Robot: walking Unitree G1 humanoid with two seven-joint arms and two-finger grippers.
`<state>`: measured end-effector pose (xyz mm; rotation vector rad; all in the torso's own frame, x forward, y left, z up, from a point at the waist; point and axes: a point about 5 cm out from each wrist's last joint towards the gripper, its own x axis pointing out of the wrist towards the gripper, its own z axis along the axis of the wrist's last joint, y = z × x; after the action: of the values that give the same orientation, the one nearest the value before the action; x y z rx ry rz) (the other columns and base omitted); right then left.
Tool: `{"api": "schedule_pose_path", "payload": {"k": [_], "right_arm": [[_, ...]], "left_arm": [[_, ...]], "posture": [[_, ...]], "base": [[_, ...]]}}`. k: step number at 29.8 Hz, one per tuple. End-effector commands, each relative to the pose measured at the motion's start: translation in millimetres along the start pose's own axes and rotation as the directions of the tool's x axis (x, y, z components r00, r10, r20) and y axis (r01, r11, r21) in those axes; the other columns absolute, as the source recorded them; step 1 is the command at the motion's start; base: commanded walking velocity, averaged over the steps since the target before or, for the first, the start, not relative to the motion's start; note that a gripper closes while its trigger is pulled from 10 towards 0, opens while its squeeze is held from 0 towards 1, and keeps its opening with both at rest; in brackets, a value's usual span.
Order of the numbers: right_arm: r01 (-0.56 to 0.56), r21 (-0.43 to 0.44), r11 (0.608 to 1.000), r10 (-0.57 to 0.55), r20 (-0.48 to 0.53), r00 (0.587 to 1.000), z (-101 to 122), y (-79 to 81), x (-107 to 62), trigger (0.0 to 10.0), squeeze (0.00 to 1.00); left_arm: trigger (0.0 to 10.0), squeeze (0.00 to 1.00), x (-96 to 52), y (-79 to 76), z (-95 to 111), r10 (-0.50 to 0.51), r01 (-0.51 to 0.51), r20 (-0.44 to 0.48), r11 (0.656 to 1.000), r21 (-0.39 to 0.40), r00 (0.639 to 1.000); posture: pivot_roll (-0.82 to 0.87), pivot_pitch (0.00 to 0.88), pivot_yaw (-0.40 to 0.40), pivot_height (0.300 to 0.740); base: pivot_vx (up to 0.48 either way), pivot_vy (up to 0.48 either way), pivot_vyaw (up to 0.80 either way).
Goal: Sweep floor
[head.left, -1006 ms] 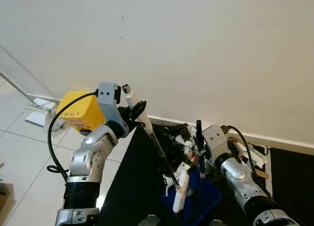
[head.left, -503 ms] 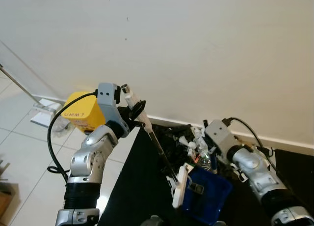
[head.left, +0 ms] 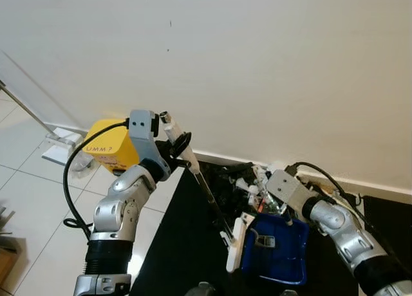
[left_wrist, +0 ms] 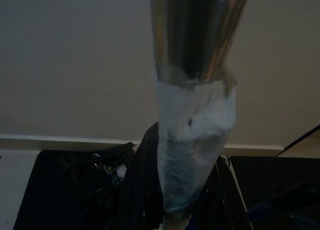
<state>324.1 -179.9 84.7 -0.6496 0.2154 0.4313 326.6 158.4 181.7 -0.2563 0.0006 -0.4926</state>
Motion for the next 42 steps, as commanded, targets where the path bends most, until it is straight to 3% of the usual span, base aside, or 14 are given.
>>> {"api": "schedule_pose_path", "payload": {"k": [1, 6, 7, 8, 10, 11, 17, 18, 19, 24, 27, 34, 37, 42], "right_arm": [[0.15, 0.096, 0.984, -0.133, -0.162, 0.978, -37, -5.4, -11.3, 10.0, 0.0], [0.172, 0.166, 0.971, -0.141, -0.181, 0.973, -46, -0.5, -14.8, 10.0, 0.0], [0.174, 0.165, 0.971, -0.142, -0.188, 0.972, -48, 0.0, -16.2, 10.0, 0.13], [0.174, 0.165, 0.971, -0.142, -0.188, 0.972, -48, 0.0, -16.2, 10.0, 0.13], [0.179, 0.165, 0.97, -0.145, -0.199, 0.969, -51, -0.3, -18.6, 10.0, 0.82], [0.175, 0.169, 0.97, -0.139, -0.205, 0.969, -52, -0.4, -19.6, 10.0, 1.0], [0.193, 0.157, 0.968, -0.158, -0.212, 0.964, -51, -3.5, -20.1, 10.0, 1.0], [0.194, 0.148, 0.97, -0.161, -0.209, 0.964, -50, -4.3, -19.6, 10.0, 0.05], [0.195, 0.144, 0.97, -0.163, -0.207, 0.965, -49, -4.8, -19.3, 10.0, 0.0], [0.213, 0.112, 0.971, -0.185, -0.215, 0.959, -45, -5.9, -16.5, 10.0, 0.0], [0.286, 0.05, 0.957, -0.266, -0.24, 0.934, -44, -13.1, -15.7, 10.0, 0.0], [0.477, 0.013, 0.879, -0.458, -0.256, 0.851, -44, -34.4, -22.0, 10.0, 0.0], [0.588, 0.047, 0.807, -0.551, -0.299, 0.779, -49, -46.3, -31.9, 10.0, 0.0], [0.669, 0.084, 0.738, -0.609, -0.342, 0.715, -54, -49.7, -40.3, 10.0, 0.0]], "left_arm": [[10.0, 0.0, -2.7, 2.8, -5, 0.015, -0.015, -0.005, 1.0, 0.001, 1.0], [10.0, 0.0, -2.6, 2.5, -5, 0.014, -0.014, -0.006, 1.0, 0.001, 1.0], [10.0, 0.0, -2.7, 2.6, -5, 0.013, -0.013, -0.007, 1.0, 0.001, 1.0], [10.0, 0.0, -2.7, 2.6, -5, 0.013, -0.013, -0.007, 1.0, 0.001, 1.0], [10.0, 0.0, -2.8, 3.0, -5, 0.014, -0.014, -0.008, 1.0, 0.002, 1.0], [10.0, 0.0, -2.7, 3.4, -5, 0.014, -0.014, -0.009, 1.0, 0.002, 1.0], [10.0, 0.0, -2.2, 4.3, -6, 0.015, -0.015, -0.012, 1.0, 0.003, 1.0], [10.0, 0.0, -2.2, 4.4, -7, 0.015, -0.015, -0.012, 1.0, 0.003, 1.0], [10.0, 0.0, -2.2, 4.4, -7, 0.015, -0.015, -0.013, 1.0, 0.003, 1.0], [10.0, 0.0, -1.9, 4.4, -8, 0.016, -0.016, -0.013, 1.0, 0.001, 1.0], [10.0, 0.0, -1.9, 4.4, -8, 0.016, -0.016, -0.009, 1.0, 0.001, 1.0], [10.0, 0.0, -2.9, 4.9, -7, 0.017, -0.017, -0.007, 1.0, 0.002, 1.0], [10.0, 0.0, -2.6, 5.0, -8, 0.015, -0.015, -0.009, 1.0, 0.002, 1.0], [10.0, 0.0, -1.2, 3.8, -9, 0.01, -0.01, -0.009, 1.0, 0.0, 1.0]], "posture": [[0.01, 0.214, 0.117, 0.74], [0.01, 0.213, 0.118, 0.74], [0.01, 0.213, 0.12, 0.74], [0.01, 0.213, 0.12, 0.74], [0.01, 0.213, 0.12, 0.74], [0.01, 0.213, 0.12, 0.74], [0.01, 0.211, 0.122, 0.74], [0.01, 0.211, 0.122, 0.74], [0.01, 0.211, 0.122, 0.74], [0.0, 0.206, 0.118, 0.74], [0.01, 0.203, 0.116, 0.74], [0.01, 0.198, 0.114, 0.74], [0.01, 0.193, 0.114, 0.74], [0.0, 0.191, 0.114, 0.74]], "base": [[0.0, 0.0, 0.0], [0.0, 0.0, 0.0], [0.0, 0.0, 0.0], [0.0, 0.0, 0.0], [0.0, 0.0, 0.0], [0.0, 0.0, 0.0], [0.0, 0.0, 0.0], [0.0, 0.0, 0.0], [0.0, 0.0, 0.0], [0.0, 0.0, 0.0], [0.0, 0.0, 0.0], [0.0, 0.0, 0.0], [0.0, 0.0, 0.0], [0.0, 0.0, 0.0]]}}
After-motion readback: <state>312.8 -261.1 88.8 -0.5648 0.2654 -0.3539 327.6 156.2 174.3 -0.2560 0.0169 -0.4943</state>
